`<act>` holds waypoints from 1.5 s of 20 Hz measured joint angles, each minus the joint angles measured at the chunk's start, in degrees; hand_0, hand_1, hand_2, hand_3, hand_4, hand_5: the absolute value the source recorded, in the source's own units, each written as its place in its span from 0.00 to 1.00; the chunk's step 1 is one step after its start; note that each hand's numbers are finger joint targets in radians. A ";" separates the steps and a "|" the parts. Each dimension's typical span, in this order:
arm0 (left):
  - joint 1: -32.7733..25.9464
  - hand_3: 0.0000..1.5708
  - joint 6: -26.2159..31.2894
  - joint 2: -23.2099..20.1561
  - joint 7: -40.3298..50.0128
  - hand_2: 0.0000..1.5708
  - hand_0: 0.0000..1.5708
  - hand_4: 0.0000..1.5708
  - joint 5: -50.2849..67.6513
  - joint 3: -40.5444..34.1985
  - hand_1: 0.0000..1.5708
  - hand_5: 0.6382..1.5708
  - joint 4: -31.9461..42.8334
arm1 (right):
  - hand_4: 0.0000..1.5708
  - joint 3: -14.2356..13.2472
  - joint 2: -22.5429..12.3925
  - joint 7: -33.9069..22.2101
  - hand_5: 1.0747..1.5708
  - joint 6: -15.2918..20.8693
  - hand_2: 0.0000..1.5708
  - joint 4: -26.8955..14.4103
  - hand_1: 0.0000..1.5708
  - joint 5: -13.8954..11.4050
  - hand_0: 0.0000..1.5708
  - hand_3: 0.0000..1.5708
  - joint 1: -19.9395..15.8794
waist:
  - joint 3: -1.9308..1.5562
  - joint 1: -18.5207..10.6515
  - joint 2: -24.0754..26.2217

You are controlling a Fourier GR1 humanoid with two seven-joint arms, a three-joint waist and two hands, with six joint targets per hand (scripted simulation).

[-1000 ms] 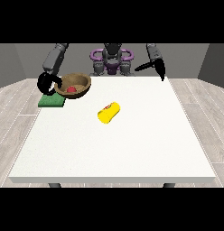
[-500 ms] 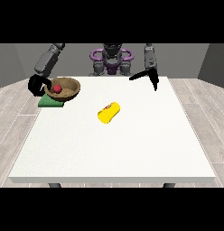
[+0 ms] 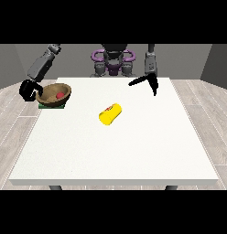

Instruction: Pick the cup and pour the ball into the bowl, then pick the bowl and place it on the pad

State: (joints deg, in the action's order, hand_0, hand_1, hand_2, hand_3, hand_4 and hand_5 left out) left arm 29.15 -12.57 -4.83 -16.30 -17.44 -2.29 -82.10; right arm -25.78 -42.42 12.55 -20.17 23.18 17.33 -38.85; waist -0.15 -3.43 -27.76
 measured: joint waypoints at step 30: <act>-4.56 0.00 2.25 -0.17 7.69 0.00 0.00 0.00 0.19 2.18 0.00 0.99 -14.44 | 0.00 1.72 -7.59 -1.68 0.84 2.03 0.30 -6.49 0.12 -4.05 0.12 0.27 -0.83 | 0.03 -0.02 -1.31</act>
State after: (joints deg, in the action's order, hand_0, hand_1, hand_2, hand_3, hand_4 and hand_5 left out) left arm 24.60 -10.32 -5.01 -8.61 -17.25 -0.11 -96.53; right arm -24.07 -50.01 10.87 -18.14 16.69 13.28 -39.67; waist -0.11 -3.46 -29.07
